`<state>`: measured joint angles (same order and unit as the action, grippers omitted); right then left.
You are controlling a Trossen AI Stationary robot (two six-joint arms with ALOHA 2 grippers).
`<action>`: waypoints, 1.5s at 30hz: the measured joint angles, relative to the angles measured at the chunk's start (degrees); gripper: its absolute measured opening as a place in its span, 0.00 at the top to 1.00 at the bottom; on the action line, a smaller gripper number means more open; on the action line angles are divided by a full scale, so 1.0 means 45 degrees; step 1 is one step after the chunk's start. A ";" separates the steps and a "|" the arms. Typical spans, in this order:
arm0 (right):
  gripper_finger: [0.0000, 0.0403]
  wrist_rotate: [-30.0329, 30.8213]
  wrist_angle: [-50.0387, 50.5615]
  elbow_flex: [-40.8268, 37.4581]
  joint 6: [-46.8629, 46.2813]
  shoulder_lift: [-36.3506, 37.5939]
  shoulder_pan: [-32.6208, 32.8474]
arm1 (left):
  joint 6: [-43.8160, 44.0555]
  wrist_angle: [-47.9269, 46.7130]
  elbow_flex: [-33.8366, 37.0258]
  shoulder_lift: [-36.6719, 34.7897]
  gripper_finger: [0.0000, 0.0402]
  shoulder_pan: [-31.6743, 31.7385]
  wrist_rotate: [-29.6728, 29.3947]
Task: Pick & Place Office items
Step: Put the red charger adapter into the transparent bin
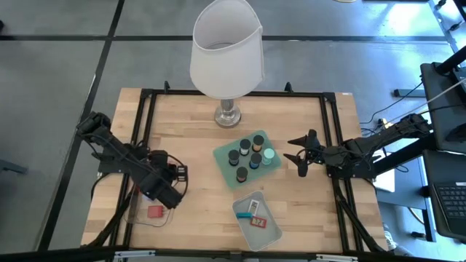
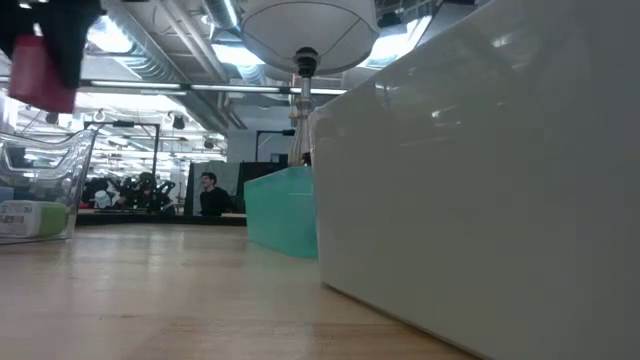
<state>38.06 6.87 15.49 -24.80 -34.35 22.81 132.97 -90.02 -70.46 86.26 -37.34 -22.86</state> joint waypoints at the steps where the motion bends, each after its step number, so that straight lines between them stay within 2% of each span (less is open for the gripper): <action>1: 0.28 0.0002 -0.0003 0.0000 0.0000 -0.0004 0.0000 | -0.0042 0.0000 0.0000 0.0004 0.69 -0.0048 0.0203; 10: 0.28 -0.0001 0.0000 0.0000 0.0000 -0.0001 0.0000 | 0.0052 0.0003 0.0700 0.0010 0.68 -0.0133 0.1662; 25: 0.28 -0.0010 0.0000 0.0000 0.0000 -0.0004 0.0000 | 0.1544 0.0239 0.2012 0.0015 0.68 -0.0128 0.1770; 45: 0.28 -0.0029 0.0000 0.0000 0.0000 -0.0003 0.0000 | 0.1617 0.2114 0.3416 0.0024 0.68 -0.0123 0.2110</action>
<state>37.93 6.87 15.49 -24.80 -34.37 22.81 140.25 -80.51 -55.08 86.37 -37.89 -13.37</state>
